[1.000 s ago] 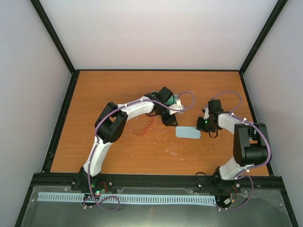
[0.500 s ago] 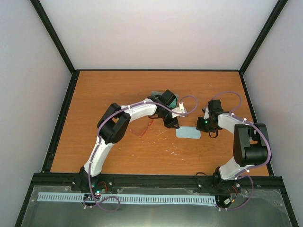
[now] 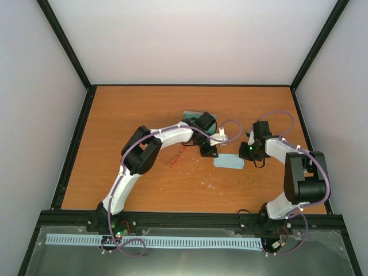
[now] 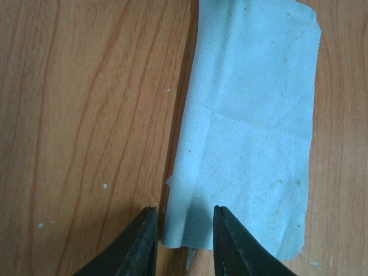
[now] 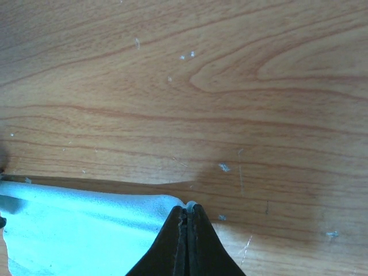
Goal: Organize the sunglasses
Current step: Pick up the glasses cleaning cloth from the center of the board.
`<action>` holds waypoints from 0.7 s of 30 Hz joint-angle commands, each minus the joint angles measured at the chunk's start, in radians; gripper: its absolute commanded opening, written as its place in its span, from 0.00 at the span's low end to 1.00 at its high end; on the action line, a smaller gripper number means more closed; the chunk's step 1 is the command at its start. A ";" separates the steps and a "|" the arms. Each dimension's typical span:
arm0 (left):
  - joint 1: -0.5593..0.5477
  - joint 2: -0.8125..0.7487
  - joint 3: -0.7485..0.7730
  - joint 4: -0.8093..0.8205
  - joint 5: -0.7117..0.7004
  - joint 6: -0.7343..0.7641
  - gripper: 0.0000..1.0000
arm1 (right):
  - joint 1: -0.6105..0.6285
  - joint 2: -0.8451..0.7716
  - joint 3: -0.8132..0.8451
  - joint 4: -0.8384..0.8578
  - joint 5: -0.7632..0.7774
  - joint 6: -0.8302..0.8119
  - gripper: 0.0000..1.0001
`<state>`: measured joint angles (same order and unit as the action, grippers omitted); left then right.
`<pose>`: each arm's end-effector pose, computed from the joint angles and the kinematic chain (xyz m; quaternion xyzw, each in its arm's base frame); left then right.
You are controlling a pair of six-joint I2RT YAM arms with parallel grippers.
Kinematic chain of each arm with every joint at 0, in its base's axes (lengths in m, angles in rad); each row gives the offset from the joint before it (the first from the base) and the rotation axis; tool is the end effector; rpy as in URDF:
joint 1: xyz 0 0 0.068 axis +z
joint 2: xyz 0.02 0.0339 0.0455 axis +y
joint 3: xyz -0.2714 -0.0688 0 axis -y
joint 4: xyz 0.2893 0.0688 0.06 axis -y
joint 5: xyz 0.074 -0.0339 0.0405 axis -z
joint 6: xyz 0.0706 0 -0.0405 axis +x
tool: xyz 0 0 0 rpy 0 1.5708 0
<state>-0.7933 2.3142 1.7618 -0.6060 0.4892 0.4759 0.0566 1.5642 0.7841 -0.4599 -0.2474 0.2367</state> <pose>0.3524 -0.4053 0.0877 0.6030 0.7354 -0.2655 0.1587 0.3108 0.0349 0.0893 0.0678 0.9767 0.1443 0.1438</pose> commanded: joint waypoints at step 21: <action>0.006 -0.011 0.031 -0.018 -0.065 0.029 0.01 | 0.014 -0.025 0.035 0.002 -0.016 0.022 0.03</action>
<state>-0.7956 2.3177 1.7618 -0.6056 0.4667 0.4858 0.0608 1.5639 0.7868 -0.4683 -0.2558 0.2489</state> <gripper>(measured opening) 0.009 0.031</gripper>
